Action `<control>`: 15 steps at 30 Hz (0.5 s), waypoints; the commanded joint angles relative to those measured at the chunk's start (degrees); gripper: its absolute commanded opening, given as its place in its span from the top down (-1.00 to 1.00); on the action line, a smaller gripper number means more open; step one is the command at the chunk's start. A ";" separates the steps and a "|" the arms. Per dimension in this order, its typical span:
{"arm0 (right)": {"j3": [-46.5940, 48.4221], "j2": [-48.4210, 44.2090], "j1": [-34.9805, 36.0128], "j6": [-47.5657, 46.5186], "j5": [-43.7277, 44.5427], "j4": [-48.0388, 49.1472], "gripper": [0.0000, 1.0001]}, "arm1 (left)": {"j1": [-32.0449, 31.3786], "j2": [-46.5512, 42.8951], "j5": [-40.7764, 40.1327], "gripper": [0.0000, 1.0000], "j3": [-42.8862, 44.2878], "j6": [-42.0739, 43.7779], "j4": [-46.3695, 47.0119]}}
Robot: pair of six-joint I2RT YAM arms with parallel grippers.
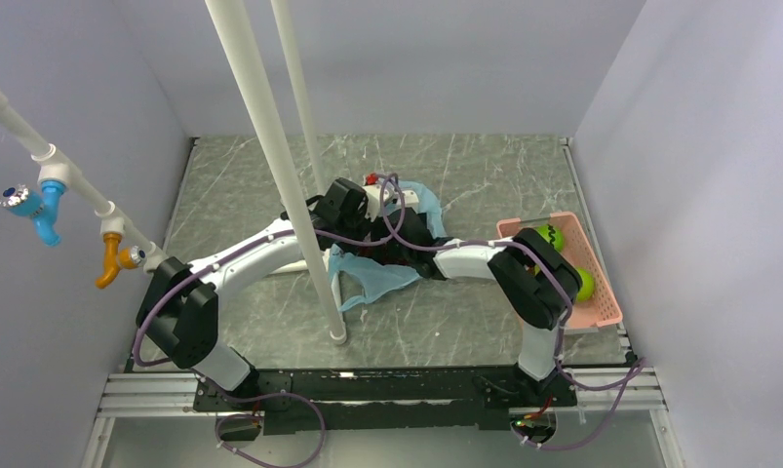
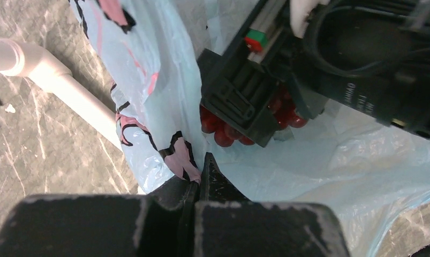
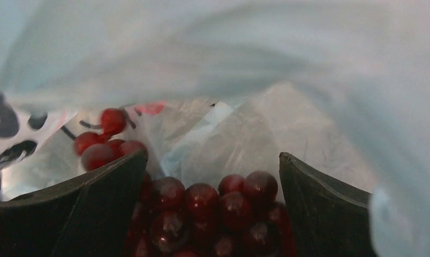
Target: Take the fake fruits out of the plastic bag
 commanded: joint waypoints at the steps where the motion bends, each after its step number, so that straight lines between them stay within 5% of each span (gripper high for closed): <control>1: 1.99 4.57 0.58 1.18 2.07 -3.28 -0.86 | -0.19 -0.35 -0.49 1.00 2.33 0.46 0.55; 9: -3.42 2.19 2.11 4.07 6.96 -1.00 -0.58 | -0.13 -0.01 -2.12 1.00 2.77 0.47 -0.18; 15: -11.56 -4.52 2.06 3.97 0.68 11.47 0.19 | 0.17 0.13 -2.81 1.00 2.68 -0.12 -0.35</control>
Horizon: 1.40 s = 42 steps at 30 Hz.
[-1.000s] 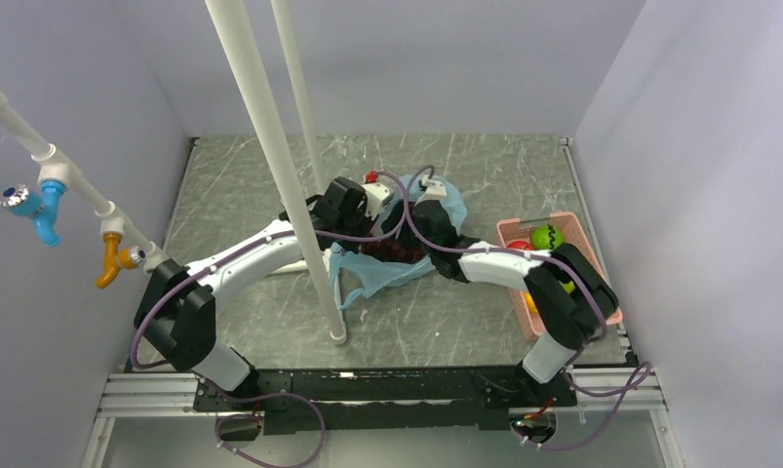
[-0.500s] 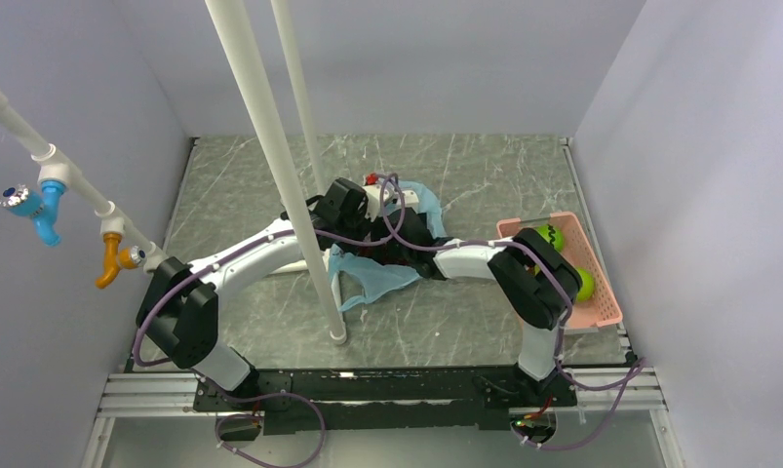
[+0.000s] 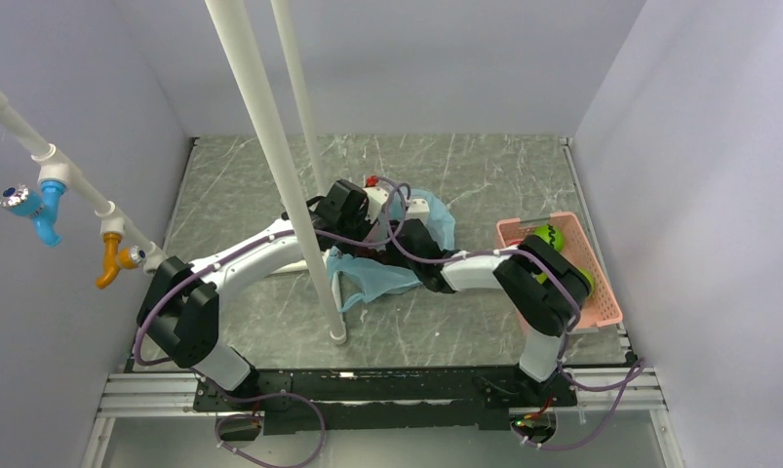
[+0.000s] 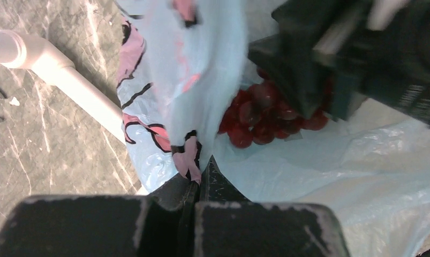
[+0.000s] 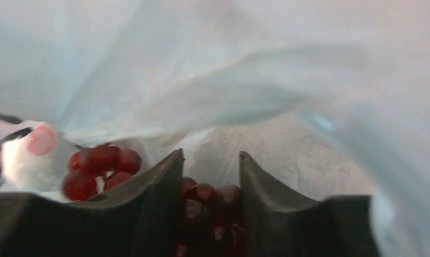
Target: Take the fake fruits out of the plastic bag
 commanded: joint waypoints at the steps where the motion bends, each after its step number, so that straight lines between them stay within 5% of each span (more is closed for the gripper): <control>1: -8.39 -5.93 0.52 -0.24 -4.93 7.60 0.28 | 0.19 -0.27 -1.09 1.00 2.61 -0.81 1.39; 6: -6.74 -9.06 0.11 -0.68 -8.11 7.93 0.79 | 0.37 0.35 0.22 1.00 3.02 -0.93 1.18; 13: -4.85 -12.95 0.11 -1.95 -10.99 7.26 0.98 | 0.34 1.98 0.82 1.00 4.01 -0.73 0.09; 26: -6.11 -25.04 0.04 -3.17 -14.35 6.03 1.00 | 0.38 2.41 0.29 1.00 4.05 -1.28 0.30; 32: -4.13 -27.94 0.05 -2.91 -13.37 -3.08 1.00 | 0.44 0.33 -0.49 1.00 2.62 -1.82 2.09; 37: -8.75 -28.92 -0.17 -2.50 -11.71 -5.39 0.80 | 0.43 -5.49 -2.53 1.00 -2.50 -4.49 8.19; 42: -15.64 -30.12 -3.02 3.49 -16.84 2.14 0.24 | 0.00 -10.93 -1.62 1.00 -8.41 -7.84 15.27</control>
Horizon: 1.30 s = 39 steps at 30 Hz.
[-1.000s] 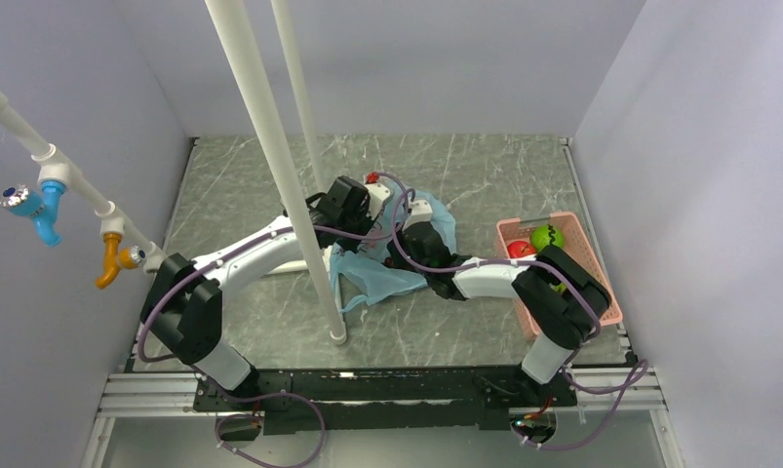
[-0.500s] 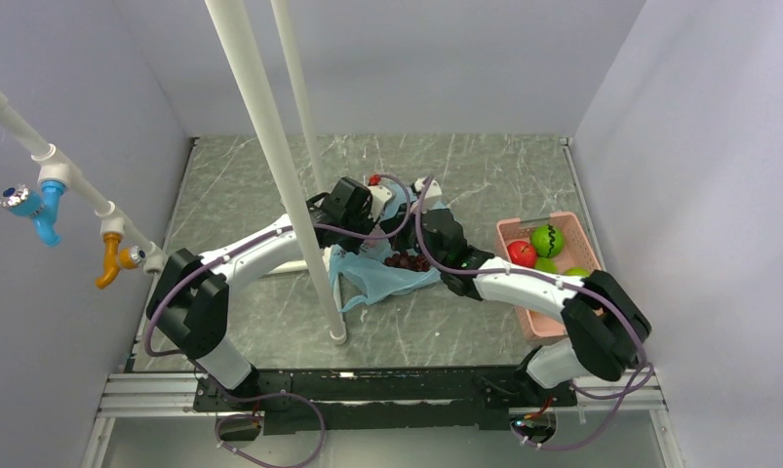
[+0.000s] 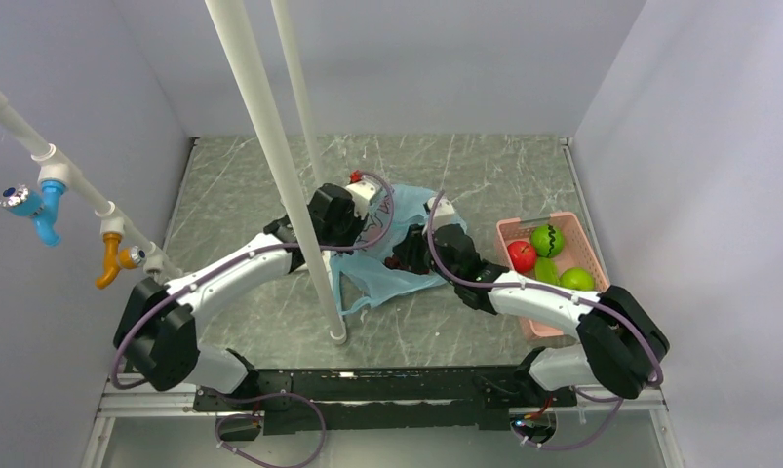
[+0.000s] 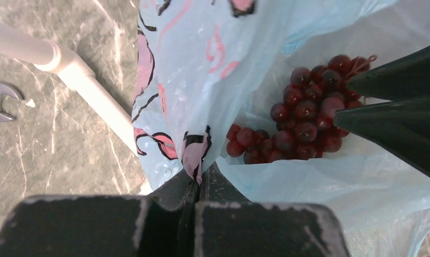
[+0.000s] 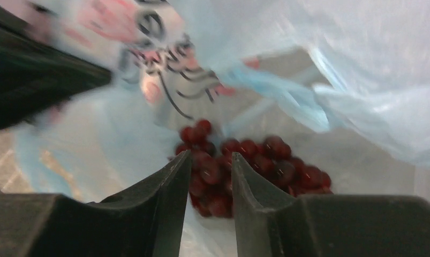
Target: Take the fake fruits out of the plastic bag
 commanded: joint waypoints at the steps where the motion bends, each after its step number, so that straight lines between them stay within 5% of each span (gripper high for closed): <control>1: -4.33 -0.70 -3.58 5.74 -5.62 6.27 0.21 | -0.54 -5.17 -0.06 1.00 -3.73 -4.41 9.19; 4: -3.65 3.52 -6.50 8.51 -10.69 7.86 -0.05 | -1.57 -5.76 0.37 1.00 -5.05 -4.52 11.08; 9: 2.39 11.52 -7.04 4.55 -10.68 1.73 -0.95 | -2.30 -4.15 0.04 1.00 -3.84 -3.85 9.90; 23: 10.42 26.71 2.94 -1.28 11.13 -11.36 -0.98 | -2.21 -0.59 -1.87 1.00 -1.04 -3.18 6.89; 28: 7.15 25.79 3.07 -0.01 9.81 -8.13 -0.63 | -2.16 0.08 -2.72 1.00 -0.36 -3.14 5.98; 37: 7.39 19.11 3.00 -2.12 4.84 -2.51 0.67 | -2.21 0.13 -2.21 1.00 0.02 -3.14 5.69; 39: 9.05 18.74 3.00 -2.05 5.02 -2.88 0.84 | -2.21 0.21 -2.07 1.00 0.04 -3.14 5.47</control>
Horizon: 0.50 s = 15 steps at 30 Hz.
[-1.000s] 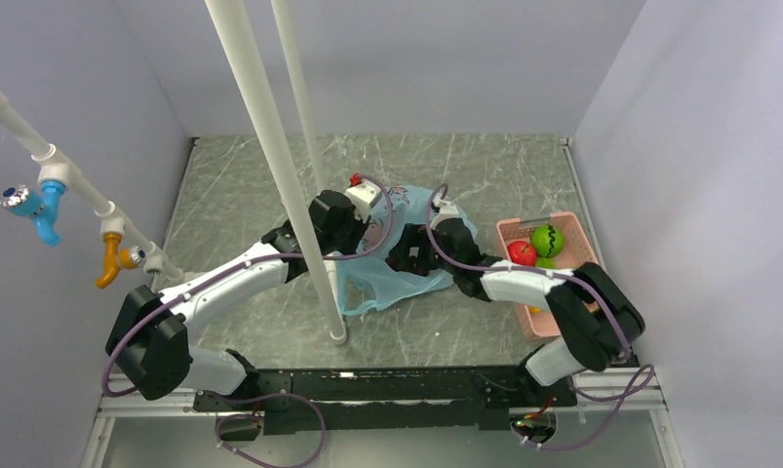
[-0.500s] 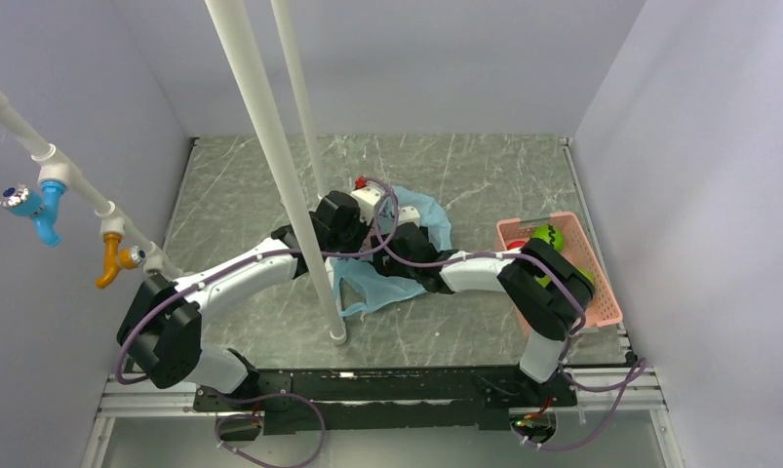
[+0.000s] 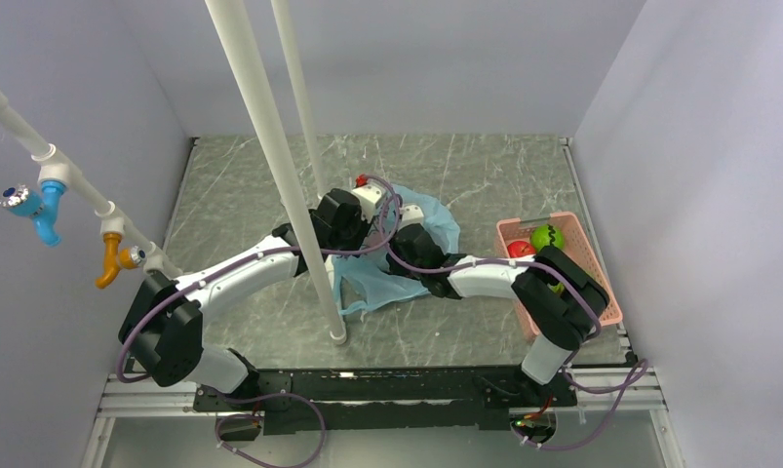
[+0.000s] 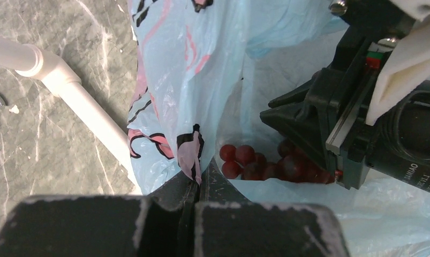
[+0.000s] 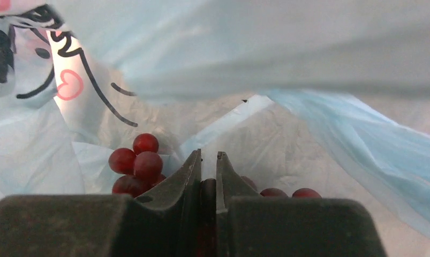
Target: Take the fake fruits out of the plastic bag
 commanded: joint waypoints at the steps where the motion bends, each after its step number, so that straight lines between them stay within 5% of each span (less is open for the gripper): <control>1: 2.74 -1.51 0.17 -0.83 -1.29 -0.80 0.90 | -0.07 0.27 -0.45 1.00 2.63 -0.45 0.24; 15: -0.56 -16.11 -0.99 0.91 -2.59 3.73 1.00 | -0.05 0.70 -0.05 1.00 3.03 -0.28 -0.19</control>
